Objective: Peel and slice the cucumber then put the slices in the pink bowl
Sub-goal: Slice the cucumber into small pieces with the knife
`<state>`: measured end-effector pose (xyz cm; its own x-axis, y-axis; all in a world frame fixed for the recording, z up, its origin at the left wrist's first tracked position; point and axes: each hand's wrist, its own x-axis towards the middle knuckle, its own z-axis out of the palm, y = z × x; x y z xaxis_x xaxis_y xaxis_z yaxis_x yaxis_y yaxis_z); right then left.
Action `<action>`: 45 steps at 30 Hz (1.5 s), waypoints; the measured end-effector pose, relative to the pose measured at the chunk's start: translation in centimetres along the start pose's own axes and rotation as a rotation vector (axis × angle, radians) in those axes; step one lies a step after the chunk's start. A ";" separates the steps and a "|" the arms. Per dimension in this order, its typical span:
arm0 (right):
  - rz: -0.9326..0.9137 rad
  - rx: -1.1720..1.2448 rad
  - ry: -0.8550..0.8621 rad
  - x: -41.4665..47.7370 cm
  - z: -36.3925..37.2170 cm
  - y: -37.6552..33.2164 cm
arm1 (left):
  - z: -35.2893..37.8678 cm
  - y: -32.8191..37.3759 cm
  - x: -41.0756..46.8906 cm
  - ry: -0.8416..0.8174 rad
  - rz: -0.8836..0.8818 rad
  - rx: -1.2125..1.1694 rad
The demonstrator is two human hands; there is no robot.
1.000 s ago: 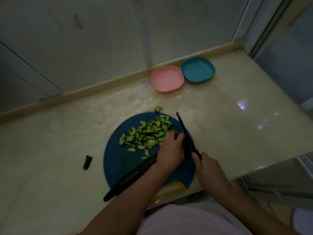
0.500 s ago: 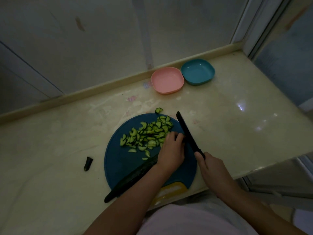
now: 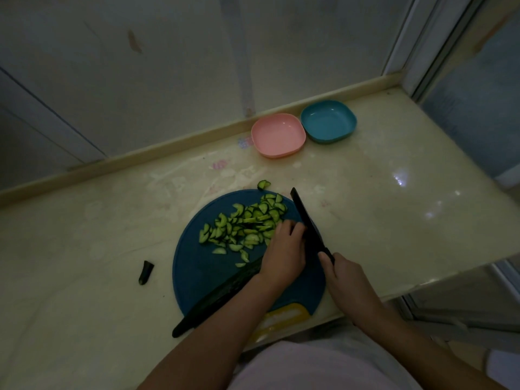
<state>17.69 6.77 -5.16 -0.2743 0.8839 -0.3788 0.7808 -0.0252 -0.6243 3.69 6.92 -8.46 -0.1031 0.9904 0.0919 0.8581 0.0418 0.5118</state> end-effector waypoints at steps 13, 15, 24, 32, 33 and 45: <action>0.035 0.050 -0.022 0.5 -0.3 -0.2 | -7.6 -6.6 9.8 -0.071 -0.263 0.160; 0.036 0.054 -0.019 0.5 -0.2 -0.2 | -7.3 -7.2 10.3 -0.111 -0.275 0.167; 0.015 0.055 -0.007 0.8 -0.1 0.0 | -6.9 -7.1 10.9 -0.131 -0.257 0.160; 0.014 0.079 -0.018 0.7 -0.2 0.0 | -7.4 -7.5 9.3 -0.091 -0.238 0.224; 0.014 0.077 -0.022 0.7 -0.3 0.0 | -7.5 -7.5 9.1 -0.089 -0.244 0.225; 0.010 0.077 -0.036 0.9 -0.4 0.1 | -9.9 -7.4 6.8 -0.004 -0.224 0.179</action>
<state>17.79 7.74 -5.29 -0.2876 0.8662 -0.4087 0.7386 -0.0711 -0.6704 -8.33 12.02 -3.18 -0.2985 0.9544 -0.0096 0.8894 0.2818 0.3599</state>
